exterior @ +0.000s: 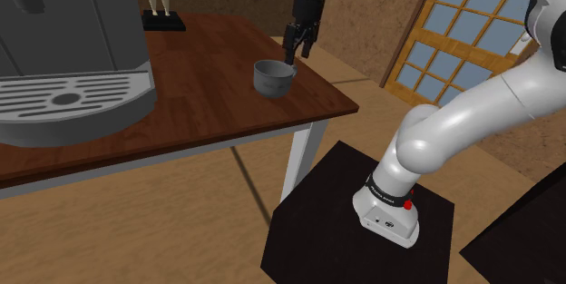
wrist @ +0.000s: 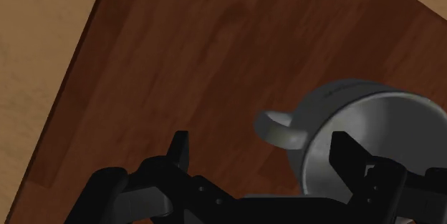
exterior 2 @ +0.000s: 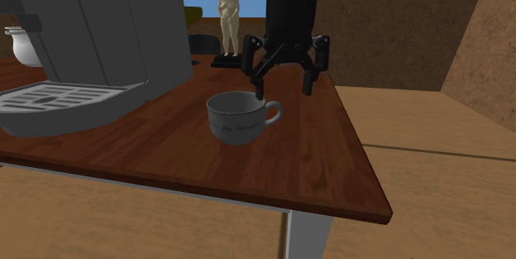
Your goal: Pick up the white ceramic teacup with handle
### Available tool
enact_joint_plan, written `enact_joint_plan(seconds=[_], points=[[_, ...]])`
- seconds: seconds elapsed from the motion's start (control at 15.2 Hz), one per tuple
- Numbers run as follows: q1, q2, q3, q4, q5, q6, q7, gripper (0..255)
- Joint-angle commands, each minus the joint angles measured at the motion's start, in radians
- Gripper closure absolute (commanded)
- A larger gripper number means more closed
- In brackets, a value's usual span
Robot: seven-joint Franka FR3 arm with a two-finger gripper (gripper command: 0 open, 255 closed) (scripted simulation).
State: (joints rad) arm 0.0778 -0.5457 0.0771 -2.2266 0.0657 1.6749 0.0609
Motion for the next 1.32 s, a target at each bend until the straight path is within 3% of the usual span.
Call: enact_joint_plan(seconds=[0.0, 0.73, 0.79, 1.25], points=[[0.017, 0.061, 0.025, 0.054, 0.027, 0.008, 0.027, 0], [0.025, 0.083, 0.038, -0.030, 0.041, 0.114, 0.030, 0], [0.025, 0.083, 0.038, -0.030, 0.041, 0.114, 0.030, 255], [0.025, 0.083, 0.038, -0.030, 0.041, 0.114, 0.030, 255]])
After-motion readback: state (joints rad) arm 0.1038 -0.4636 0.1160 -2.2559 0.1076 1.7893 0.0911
